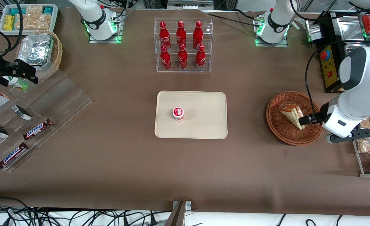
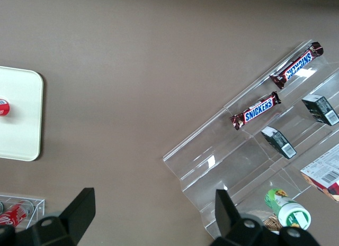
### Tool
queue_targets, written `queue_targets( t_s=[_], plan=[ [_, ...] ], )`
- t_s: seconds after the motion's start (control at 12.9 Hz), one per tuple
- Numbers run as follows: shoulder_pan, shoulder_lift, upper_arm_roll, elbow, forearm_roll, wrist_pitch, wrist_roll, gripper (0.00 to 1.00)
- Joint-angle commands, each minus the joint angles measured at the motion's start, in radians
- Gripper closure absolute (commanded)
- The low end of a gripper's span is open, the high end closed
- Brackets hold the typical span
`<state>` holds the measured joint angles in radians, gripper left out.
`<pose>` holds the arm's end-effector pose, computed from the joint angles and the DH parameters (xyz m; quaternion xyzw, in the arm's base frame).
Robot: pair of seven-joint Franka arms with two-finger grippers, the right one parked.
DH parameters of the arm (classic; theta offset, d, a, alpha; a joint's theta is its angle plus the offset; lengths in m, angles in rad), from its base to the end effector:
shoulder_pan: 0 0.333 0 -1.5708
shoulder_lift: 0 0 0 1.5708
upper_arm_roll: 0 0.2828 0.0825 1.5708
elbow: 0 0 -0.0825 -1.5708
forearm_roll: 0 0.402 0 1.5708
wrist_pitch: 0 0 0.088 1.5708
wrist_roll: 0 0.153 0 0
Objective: Place sandwich from basket to tray
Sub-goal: 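Lower the open left gripper over the sandwich in the wicker basket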
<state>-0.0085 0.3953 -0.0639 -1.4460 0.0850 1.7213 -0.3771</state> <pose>0.6630 -0.0321 0.3725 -0.9873 -0.1444 0.0515 0.0417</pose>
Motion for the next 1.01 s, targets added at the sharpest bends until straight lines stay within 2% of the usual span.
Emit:
queue_targets(
  t_s=[0.0,0.31,0.93],
  plan=[
    [0.013,0.025,0.003,-0.02,0.015,-0.016,-0.185,0.0],
    [0.061,0.025,0.004,-0.115,0.015,0.023,-0.242,0.0],
    [0.094,-0.064,0.006,-0.456,0.015,0.384,-0.457,0.0]
  ],
)
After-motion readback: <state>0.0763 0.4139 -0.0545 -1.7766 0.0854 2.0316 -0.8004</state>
